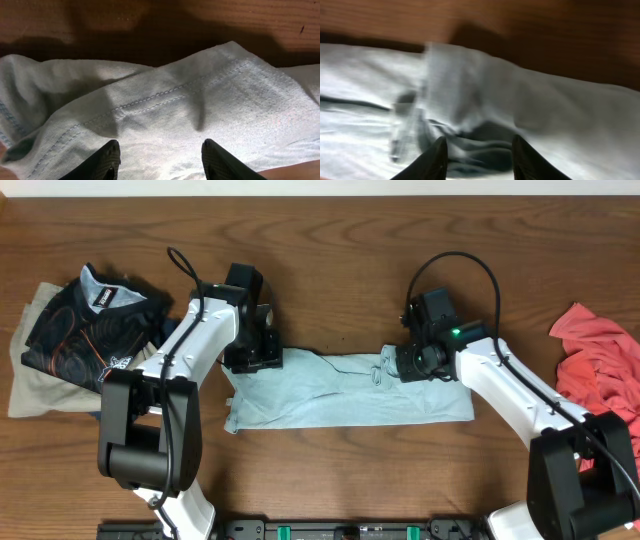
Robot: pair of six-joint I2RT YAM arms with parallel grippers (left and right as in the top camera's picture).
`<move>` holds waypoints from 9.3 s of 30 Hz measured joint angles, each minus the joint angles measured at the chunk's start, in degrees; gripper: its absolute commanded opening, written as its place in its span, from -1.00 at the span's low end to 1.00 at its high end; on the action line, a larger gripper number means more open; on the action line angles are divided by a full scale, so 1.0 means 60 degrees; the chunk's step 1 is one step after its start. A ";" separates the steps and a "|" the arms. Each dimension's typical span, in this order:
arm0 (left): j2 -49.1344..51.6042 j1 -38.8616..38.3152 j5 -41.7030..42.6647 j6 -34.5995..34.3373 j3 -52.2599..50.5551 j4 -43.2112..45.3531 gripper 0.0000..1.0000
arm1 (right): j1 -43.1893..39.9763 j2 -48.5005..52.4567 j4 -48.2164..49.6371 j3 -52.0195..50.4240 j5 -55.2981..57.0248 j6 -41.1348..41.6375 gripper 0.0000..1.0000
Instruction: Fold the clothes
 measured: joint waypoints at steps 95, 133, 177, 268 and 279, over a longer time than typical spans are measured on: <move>0.0000 0.0000 0.0000 0.0000 0.0000 0.0036 0.09 | 0.0769 -0.0004 -0.1198 0.0000 -0.0976 -0.0015 -0.18; 0.0000 0.0000 -0.0146 0.0000 0.0000 -0.0062 0.09 | 0.1035 -0.0004 -0.1668 0.0029 -0.2044 -0.0532 0.00; -0.0433 0.0732 -0.0488 -0.0918 -0.2266 0.1778 -0.88 | 0.0324 -0.0200 -0.2055 0.0106 -0.0386 0.0113 0.19; -0.1035 -0.0138 0.0637 -0.0415 0.2167 -0.0911 -0.17 | -0.0517 -0.0459 0.0612 -0.0761 -0.3581 -0.0674 -0.88; -0.1035 -0.0138 0.0637 -0.0415 0.2164 -0.0907 -0.16 | -0.0962 -0.0361 0.2269 -0.0641 -0.3304 -0.0255 -0.89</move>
